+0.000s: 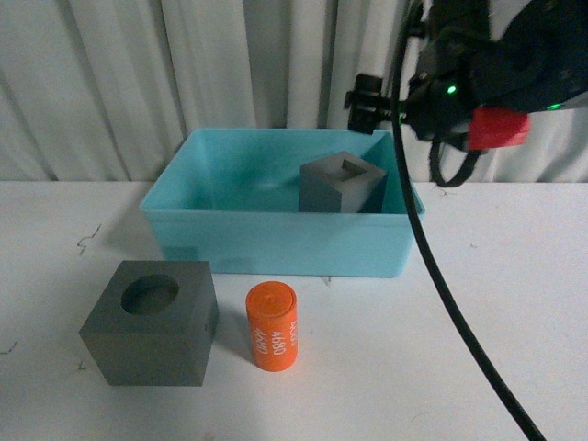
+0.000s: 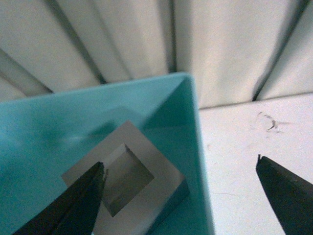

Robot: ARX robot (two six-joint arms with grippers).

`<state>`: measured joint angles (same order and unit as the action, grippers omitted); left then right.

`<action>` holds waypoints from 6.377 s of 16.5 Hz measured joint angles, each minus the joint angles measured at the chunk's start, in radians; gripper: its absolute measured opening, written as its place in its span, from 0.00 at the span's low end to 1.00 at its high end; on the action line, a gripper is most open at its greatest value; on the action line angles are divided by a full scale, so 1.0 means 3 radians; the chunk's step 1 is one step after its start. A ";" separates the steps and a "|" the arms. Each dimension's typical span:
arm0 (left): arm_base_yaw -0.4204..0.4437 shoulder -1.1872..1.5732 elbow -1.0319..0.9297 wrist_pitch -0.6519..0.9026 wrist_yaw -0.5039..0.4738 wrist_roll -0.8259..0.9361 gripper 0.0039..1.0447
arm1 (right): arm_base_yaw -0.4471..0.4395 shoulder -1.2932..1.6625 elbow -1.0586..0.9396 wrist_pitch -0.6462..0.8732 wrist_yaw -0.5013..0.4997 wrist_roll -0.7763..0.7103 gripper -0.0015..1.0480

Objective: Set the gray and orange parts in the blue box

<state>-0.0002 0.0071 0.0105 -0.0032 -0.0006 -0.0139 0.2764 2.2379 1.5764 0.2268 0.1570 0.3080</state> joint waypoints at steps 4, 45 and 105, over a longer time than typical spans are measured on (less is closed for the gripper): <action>0.0000 0.0000 0.0000 0.0000 0.0000 0.0000 0.94 | -0.0674 -0.2480 -0.2185 0.0267 -0.0069 0.0389 0.94; 0.0000 0.0000 0.0000 0.0000 -0.0004 -0.0001 0.94 | -0.0922 -0.7378 -0.5215 -0.0790 -0.0523 -0.1007 0.02; -0.0580 0.5656 0.2239 0.0685 -0.0197 0.0333 0.19 | -0.0922 -0.7449 -0.5215 -0.0767 -0.0524 -0.1010 0.94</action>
<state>-0.1741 1.7039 0.6823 0.2024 -0.0597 0.0860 -0.0002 0.0032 0.0120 -0.0032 -0.0002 0.0051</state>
